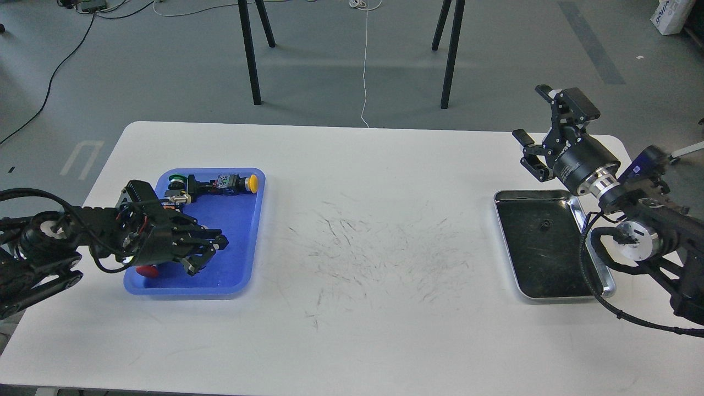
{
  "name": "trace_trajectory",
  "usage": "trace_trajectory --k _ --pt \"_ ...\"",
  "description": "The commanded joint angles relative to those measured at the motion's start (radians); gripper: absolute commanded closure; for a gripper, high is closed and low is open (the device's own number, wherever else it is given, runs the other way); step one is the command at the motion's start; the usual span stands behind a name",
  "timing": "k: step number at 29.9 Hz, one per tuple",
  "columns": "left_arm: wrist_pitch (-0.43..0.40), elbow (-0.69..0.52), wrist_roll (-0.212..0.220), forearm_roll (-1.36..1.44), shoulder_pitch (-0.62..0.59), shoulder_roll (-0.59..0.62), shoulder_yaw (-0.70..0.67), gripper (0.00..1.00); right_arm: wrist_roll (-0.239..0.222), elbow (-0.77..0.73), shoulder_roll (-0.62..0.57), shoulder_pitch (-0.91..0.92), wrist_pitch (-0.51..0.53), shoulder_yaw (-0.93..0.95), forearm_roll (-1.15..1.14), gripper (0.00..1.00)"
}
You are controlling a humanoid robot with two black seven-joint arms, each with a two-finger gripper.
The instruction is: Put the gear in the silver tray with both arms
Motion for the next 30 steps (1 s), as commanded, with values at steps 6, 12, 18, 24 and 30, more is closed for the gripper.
trace_trajectory --k 6,12,18,24,30 --pt "0.001 -0.010 0.000 -0.183 -0.079 0.011 -0.008 0.83 0.001 -0.005 -0.010 0.000 0.003 0.012 0.000 0.02" --pt "-0.009 -0.085 0.000 -0.416 -0.071 -0.023 -0.038 0.83 0.003 -0.005 -0.024 -0.002 0.004 0.021 0.000 0.02" --pt "-0.010 -0.086 0.000 -0.506 -0.062 -0.135 -0.063 0.83 0.003 -0.005 -0.030 -0.002 0.004 0.023 0.000 0.02" --pt "-0.012 -0.072 0.000 -0.564 -0.033 -0.245 -0.095 0.83 0.003 -0.008 -0.030 -0.002 0.004 0.023 -0.002 0.02" --pt "-0.016 -0.058 0.000 -0.560 -0.028 -0.345 -0.084 0.83 0.003 -0.010 -0.030 -0.011 0.003 0.017 -0.002 0.02"
